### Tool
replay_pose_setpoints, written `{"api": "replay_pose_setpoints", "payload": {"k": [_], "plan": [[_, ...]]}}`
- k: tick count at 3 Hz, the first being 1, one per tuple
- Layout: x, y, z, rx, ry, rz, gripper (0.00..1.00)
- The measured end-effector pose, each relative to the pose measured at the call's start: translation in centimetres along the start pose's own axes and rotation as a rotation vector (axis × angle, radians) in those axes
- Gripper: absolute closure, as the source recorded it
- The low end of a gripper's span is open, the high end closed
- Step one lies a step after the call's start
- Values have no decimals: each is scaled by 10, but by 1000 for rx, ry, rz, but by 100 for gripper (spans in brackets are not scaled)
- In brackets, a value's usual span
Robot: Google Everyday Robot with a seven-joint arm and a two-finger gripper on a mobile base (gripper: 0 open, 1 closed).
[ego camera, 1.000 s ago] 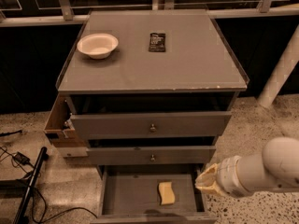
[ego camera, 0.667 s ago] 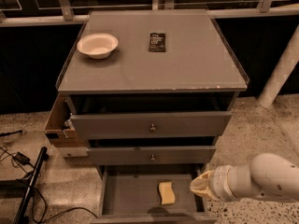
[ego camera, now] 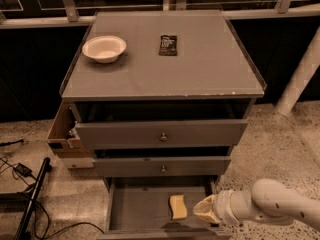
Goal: Pick sponge from bottom drawer and place on counter
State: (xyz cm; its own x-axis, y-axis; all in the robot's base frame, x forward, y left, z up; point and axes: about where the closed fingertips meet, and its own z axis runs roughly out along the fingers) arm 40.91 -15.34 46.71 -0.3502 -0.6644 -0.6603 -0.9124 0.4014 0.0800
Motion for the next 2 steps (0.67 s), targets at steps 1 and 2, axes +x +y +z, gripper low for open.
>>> {"api": "replay_pose_setpoints", "payload": {"k": [1, 2], "plan": [[17, -9, 17, 47, 38, -38, 100], [35, -39, 56, 131, 26, -115, 100]]}}
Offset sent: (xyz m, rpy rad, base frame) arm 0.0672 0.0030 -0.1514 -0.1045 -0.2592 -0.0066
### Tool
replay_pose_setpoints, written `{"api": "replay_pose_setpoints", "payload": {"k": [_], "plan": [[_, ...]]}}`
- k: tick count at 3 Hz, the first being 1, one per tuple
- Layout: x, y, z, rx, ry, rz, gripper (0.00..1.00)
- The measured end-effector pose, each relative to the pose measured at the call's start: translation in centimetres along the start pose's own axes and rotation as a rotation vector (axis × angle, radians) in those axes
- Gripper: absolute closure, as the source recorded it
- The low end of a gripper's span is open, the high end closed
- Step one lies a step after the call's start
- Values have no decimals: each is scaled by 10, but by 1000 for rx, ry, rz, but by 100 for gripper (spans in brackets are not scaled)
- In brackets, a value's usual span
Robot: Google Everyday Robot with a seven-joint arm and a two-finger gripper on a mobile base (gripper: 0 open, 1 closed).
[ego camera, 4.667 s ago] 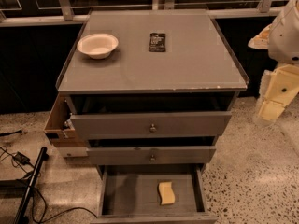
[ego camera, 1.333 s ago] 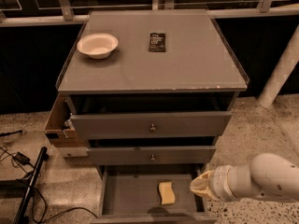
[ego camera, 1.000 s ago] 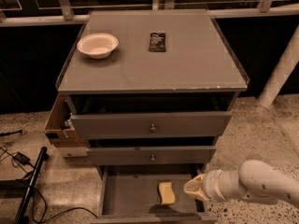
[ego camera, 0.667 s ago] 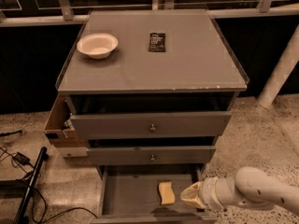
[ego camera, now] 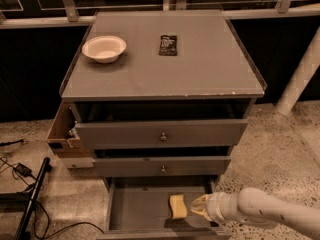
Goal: Pick sponge from bottom drawer and place on counter
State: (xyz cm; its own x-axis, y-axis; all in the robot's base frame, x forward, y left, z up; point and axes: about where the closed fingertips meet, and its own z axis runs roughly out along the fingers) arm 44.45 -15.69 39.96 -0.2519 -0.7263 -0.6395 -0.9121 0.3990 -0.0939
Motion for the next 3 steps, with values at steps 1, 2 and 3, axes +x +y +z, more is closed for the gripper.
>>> {"api": "replay_pose_setpoints", "payload": {"k": [1, 2, 3], "plan": [[27, -21, 72, 30, -40, -78, 100], [41, -38, 108, 38, -58, -106, 100], [44, -42, 112, 45, -60, -99, 81]]}}
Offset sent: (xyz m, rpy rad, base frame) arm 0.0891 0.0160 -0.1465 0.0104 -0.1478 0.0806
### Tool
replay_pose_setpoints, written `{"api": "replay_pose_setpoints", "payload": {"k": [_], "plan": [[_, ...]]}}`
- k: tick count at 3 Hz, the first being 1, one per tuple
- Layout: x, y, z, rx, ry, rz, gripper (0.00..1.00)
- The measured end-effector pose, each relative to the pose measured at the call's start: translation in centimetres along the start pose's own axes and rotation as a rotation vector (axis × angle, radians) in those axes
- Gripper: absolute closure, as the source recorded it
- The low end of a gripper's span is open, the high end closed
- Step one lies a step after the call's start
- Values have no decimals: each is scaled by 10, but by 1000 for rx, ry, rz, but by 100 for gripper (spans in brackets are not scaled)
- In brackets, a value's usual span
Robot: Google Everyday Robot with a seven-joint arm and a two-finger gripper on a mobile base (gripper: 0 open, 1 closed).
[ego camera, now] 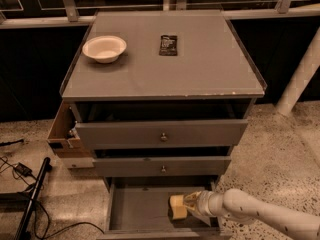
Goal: Pick sponge from bottom drawer and place on counter
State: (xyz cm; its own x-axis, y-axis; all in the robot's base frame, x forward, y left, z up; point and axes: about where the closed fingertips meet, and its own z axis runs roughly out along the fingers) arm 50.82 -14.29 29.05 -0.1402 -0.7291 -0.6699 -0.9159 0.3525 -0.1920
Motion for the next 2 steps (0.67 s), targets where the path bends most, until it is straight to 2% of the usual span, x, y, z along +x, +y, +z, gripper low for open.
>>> {"api": "replay_pose_setpoints", "payload": {"k": [2], "plan": [[1, 5, -1, -13, 13, -14, 34]]}}
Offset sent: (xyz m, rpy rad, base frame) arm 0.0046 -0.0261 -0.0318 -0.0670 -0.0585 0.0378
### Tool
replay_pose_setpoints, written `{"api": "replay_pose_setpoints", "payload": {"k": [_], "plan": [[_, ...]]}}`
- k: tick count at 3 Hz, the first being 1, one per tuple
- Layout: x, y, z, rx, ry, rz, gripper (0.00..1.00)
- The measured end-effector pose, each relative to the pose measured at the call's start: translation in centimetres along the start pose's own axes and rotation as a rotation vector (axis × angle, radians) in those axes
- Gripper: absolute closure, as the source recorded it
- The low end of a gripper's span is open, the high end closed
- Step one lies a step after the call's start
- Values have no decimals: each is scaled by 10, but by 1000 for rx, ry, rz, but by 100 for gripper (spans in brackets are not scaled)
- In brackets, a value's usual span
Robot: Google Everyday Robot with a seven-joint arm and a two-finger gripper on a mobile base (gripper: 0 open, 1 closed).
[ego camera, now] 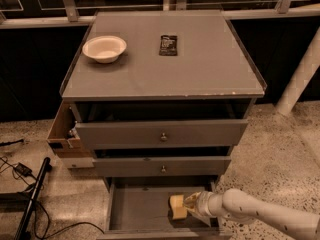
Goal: Pick sponge from bottom drawer and place on counter
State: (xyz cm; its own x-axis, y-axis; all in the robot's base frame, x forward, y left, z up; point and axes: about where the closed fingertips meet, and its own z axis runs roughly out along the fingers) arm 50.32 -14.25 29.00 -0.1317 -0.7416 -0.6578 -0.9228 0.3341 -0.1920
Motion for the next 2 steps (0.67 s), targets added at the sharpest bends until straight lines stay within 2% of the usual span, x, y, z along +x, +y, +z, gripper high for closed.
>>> {"api": "replay_pose_setpoints", "payload": {"k": [1, 2], "plan": [[25, -10, 15, 26, -29, -35, 3], [42, -19, 29, 40, -65, -42, 0]]}}
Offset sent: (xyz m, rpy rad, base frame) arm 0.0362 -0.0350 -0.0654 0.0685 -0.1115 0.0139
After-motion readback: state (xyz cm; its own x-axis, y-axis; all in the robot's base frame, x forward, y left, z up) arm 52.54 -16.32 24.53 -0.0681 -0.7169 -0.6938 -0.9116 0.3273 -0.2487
